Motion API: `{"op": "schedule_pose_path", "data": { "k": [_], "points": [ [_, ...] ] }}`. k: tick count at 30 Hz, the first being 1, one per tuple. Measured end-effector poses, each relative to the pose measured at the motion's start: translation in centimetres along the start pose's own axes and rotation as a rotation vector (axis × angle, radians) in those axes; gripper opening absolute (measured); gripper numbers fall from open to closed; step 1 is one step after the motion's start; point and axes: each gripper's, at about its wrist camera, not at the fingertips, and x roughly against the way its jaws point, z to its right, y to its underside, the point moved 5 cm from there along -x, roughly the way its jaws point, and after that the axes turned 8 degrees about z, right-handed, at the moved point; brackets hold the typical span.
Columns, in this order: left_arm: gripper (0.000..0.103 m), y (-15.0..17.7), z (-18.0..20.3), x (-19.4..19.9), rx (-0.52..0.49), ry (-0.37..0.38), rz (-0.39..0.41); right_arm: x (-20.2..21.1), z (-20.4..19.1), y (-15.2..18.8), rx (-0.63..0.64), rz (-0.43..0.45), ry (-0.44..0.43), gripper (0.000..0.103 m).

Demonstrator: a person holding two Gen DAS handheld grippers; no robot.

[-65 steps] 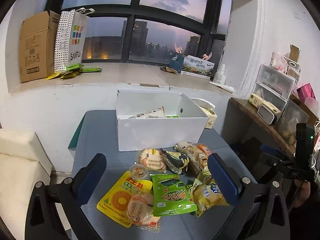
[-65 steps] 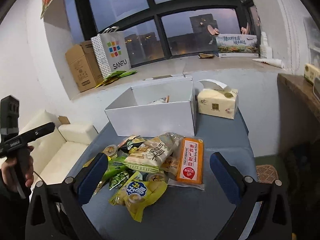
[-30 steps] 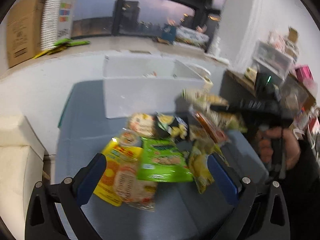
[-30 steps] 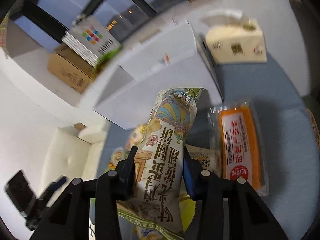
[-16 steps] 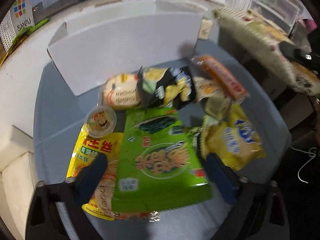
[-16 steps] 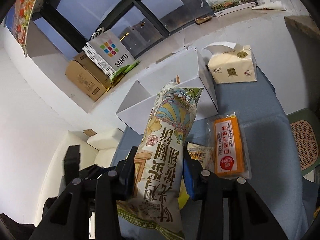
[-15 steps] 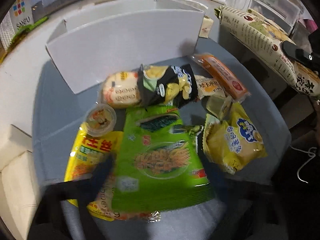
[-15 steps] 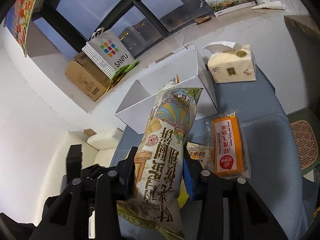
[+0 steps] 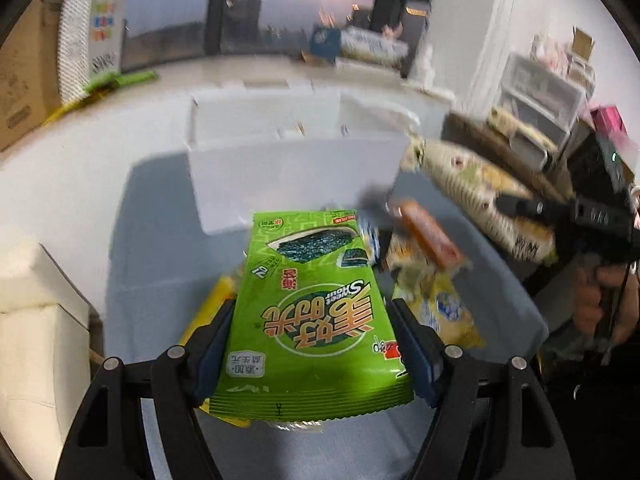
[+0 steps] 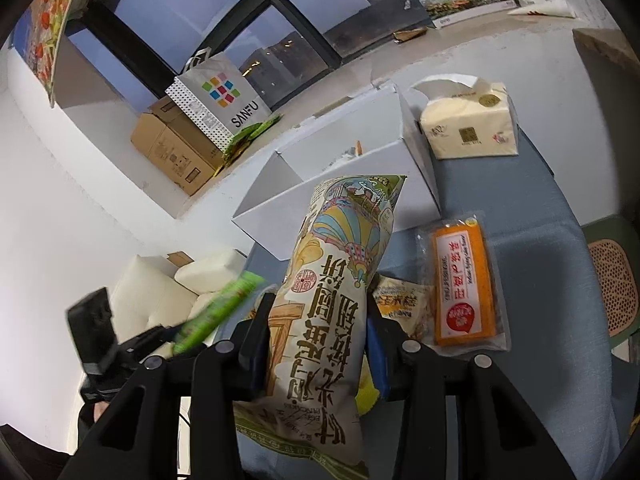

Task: Organize snacks
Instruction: 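Place the bread bag into the white box while the left tool places the seaweed bag in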

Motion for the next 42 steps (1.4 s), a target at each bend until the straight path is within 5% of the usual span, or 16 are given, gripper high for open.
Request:
{"op": "schedule_pose_path", "data": {
  "k": [8,14,24,26,28,29,30,42],
  "points": [
    [0.079,-6.6,-1.3,0.5,0.017,-0.012,0.214,-1.1,-3.0,-3.7,0.105,0.065,0.023,0.044],
    [0.079,-13.1,-1.7,-3.3,-0.037,-0.073,0.269,-4.0,-5.8,-9.9,0.263,0.119,0.094,0.044],
    [0.079,-20.0,-5.5,-13.1,0.005,-0.139,0.179,-14.2,-1.9,-17.4,0.188,-0.001,0.233,0.044],
    [0.088,-20.3,-5.9,-14.6,0.005,-0.165,0.149,-15.7,-1.0,-17.9,0.200,-0.028,0.270,0.045],
    [0.103,-20.0,-6.0,-15.9,0.001,-0.190,0.088,-16.7,-0.3,-18.2,0.204,-0.054,0.272,0.062],
    [0.103,-19.7,-6.1,-16.4,0.006,-0.189,0.063,-17.2,0.1,-18.3,0.198,-0.071,0.283,0.096],
    [0.103,-19.3,-6.3,-16.8,0.019,-0.184,0.039,-17.4,0.8,-18.4,0.182,-0.075,0.329,0.103],
    [0.103,-17.1,-6.5,-14.5,-0.006,-0.184,0.042,-13.5,-0.6,-18.0,0.267,0.021,0.331,0.103]
  ]
}}
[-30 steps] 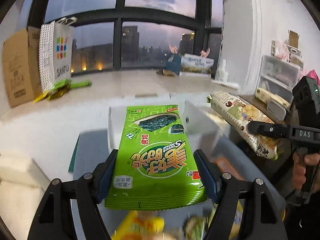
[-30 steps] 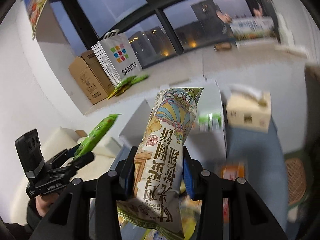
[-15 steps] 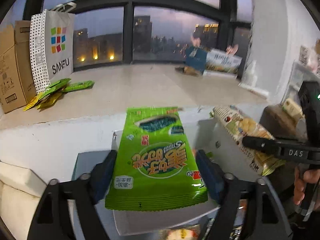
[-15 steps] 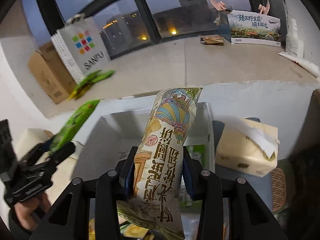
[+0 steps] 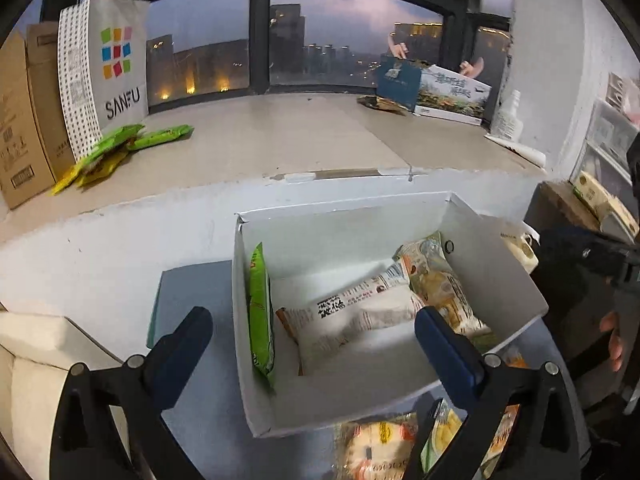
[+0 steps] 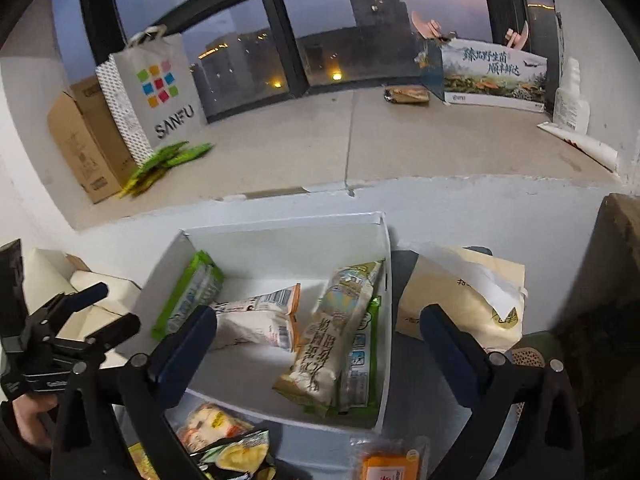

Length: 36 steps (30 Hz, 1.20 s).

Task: Organize snacks
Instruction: 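Place the bread bag into the white box while the left tool places the seaweed bag in, then grasp the orange flying cake pack with the right tool while the left tool grasps the round pastry bag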

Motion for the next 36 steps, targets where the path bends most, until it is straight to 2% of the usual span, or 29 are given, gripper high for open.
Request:
{"op": "schedule_pose_path", "data": {
  "k": [3,7,9,15,18,22,27,31,36],
  "points": [
    [0.103,-0.1,0.4,2.4,-0.010,0.029,0.039,2.2,-1.0,0.0,0.025,0.036,-0.032,0.103],
    [0.103,0.3,2.0,6.2,-0.018,0.143,0.077,5.5,-2.2,0.4,0.043,0.079,-0.086,0.103],
    [0.103,0.8,3.2,8.9,-0.044,0.154,0.121,7.1,-2.5,1.0,0.047,0.097,-0.101,0.103],
    [0.103,3.6,5.0,14.9,-0.011,0.226,0.181,13.2,-2.9,4.3,0.075,0.151,-0.141,0.103],
    [0.103,5.5,5.9,17.8,-0.010,0.261,0.210,16.5,-2.6,6.9,0.086,0.211,-0.115,0.103],
    [0.103,8.1,7.0,20.8,-0.015,0.252,0.238,18.6,-1.1,10.7,0.023,0.195,-0.103,0.103],
    [0.103,11.4,7.4,22.5,0.024,0.232,0.203,20.7,2.0,15.5,-0.049,0.254,0.015,0.103],
    [0.103,13.2,7.2,22.8,0.038,0.203,0.187,19.8,2.7,16.9,-0.059,0.202,-0.014,0.103],
    [0.103,13.8,6.3,22.2,0.080,0.188,0.163,18.3,1.3,17.7,-0.026,0.143,-0.044,0.103]
  ]
}}
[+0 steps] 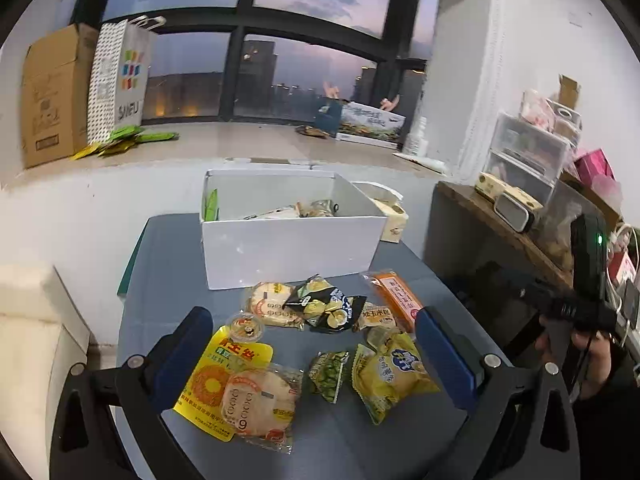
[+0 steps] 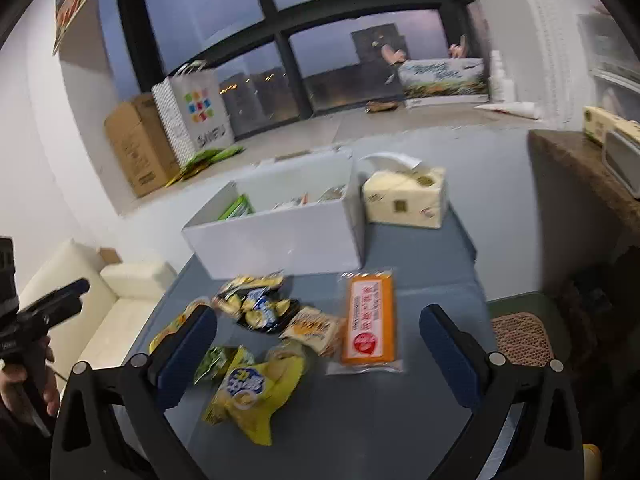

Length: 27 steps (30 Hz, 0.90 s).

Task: Organize snacks
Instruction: 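Grasp the orange flying cake pack with the right tool while the left tool grasps the round pastry bag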

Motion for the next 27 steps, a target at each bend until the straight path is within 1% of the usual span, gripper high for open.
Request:
{"op": "schedule_pose_path", "data": {
  "k": [3,5,7,8,10,13,14,18,19,23,24,25,27],
  "points": [
    [0.103,0.2,-0.1,0.3,0.011,0.009,0.007,-1.2,-0.8,1.2,0.047,-0.051,0.022,0.103],
    [0.103,0.5,-0.2,0.1,0.005,0.003,-0.001,-2.5,-0.6,2.2,0.047,-0.095,0.047,0.103],
    [0.103,0.6,-0.2,-0.1,0.002,-0.006,-0.008,-3.7,-0.1,3.2,0.044,-0.131,0.057,0.103],
    [0.103,0.8,-0.2,-0.3,0.008,-0.007,-0.019,-4.4,0.2,3.7,0.062,-0.153,0.074,0.103],
    [0.103,0.8,-0.1,-0.3,0.009,0.005,-0.017,-6.3,1.1,5.4,0.114,-0.214,0.136,0.103],
    [0.103,1.0,-0.1,-0.5,0.008,0.008,-0.027,-9.2,2.9,6.5,0.114,-0.285,0.165,0.103],
    [0.103,1.2,-0.2,-0.6,0.011,0.004,-0.031,-10.3,3.7,6.4,0.096,-0.304,0.180,0.103],
    [0.103,1.8,-0.3,-0.9,0.021,0.012,-0.047,-14.1,5.4,4.8,0.017,-0.339,0.177,0.103],
    [0.103,1.9,-0.3,-1.0,0.021,0.011,-0.050,-15.1,5.5,4.4,0.014,-0.341,0.170,0.103],
    [0.103,2.0,-0.5,-1.0,0.031,0.016,-0.054,-19.0,5.6,3.8,0.065,-0.380,0.179,0.103],
    [0.103,2.1,-0.5,-1.0,0.031,0.017,-0.055,-19.9,5.7,3.9,0.067,-0.406,0.192,0.103],
    [0.103,2.1,-0.6,-1.0,0.030,0.015,-0.055,-20.2,5.5,3.8,0.090,-0.395,0.211,0.103],
    [0.103,2.2,-0.9,-1.1,0.037,0.009,-0.058,-20.7,5.2,4.1,0.137,-0.414,0.240,0.103]
  ]
}}
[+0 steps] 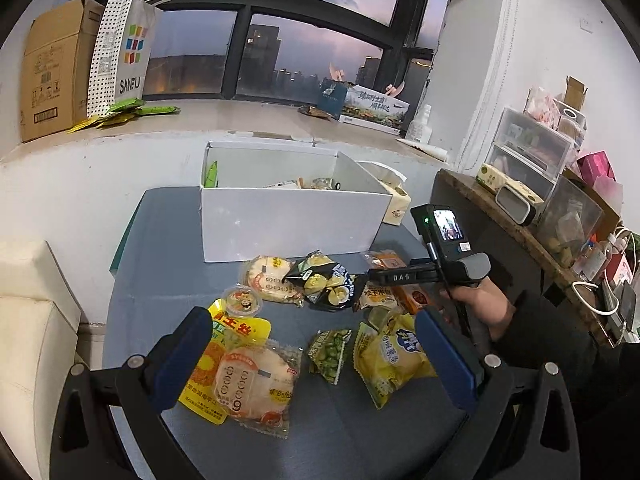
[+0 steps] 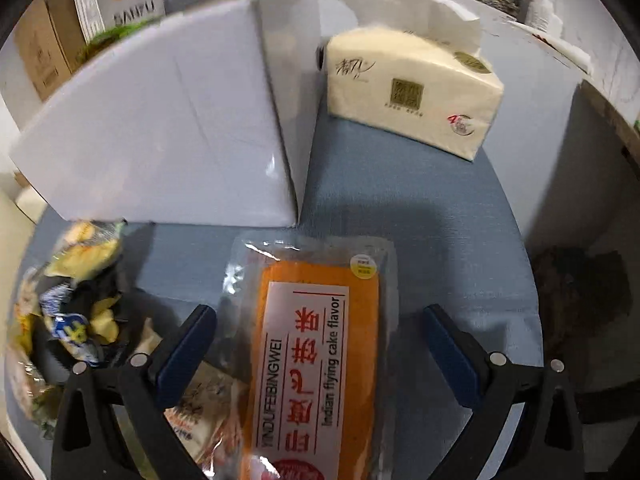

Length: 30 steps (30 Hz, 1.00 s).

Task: Organize snacks
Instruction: 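Grasp the orange flying cake pack with the right tool while the left tool grasps the round pastry bag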

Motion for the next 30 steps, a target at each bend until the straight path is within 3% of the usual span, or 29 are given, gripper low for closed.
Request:
{"op": "schedule_pose_path", "data": {
  "k": [3,5,11,17,21,25,30],
  "points": [
    [0.103,0.3,-0.5,-0.2,0.020,-0.004,-0.010,0.4,-0.5,0.4,0.030,0.009,0.005,0.093],
    [0.103,0.7,-0.7,-0.4,0.026,-0.008,-0.021,1.2,-0.5,0.5,0.042,0.018,-0.013,0.061],
    [0.103,1.6,-1.4,-1.2,-0.004,-0.043,-0.056,3.3,0.8,1.3,-0.020,0.053,-0.101,0.059],
    [0.103,2.9,-2.6,-2.5,-0.081,-0.059,-0.115,10.7,0.9,1.3,-0.062,0.193,-0.204,0.059],
    [0.103,4.7,-3.4,-4.2,-0.116,-0.069,-0.213,14.2,0.6,2.4,-0.064,0.252,-0.239,0.059],
    [0.103,6.7,-3.1,-5.6,-0.144,-0.047,-0.272,15.8,0.3,3.8,-0.090,0.258,-0.273,0.059],
    [0.103,8.1,-3.7,-8.0,-0.167,-0.099,-0.340,15.9,-0.6,4.5,-0.058,0.243,-0.269,0.060]
  ]
}}
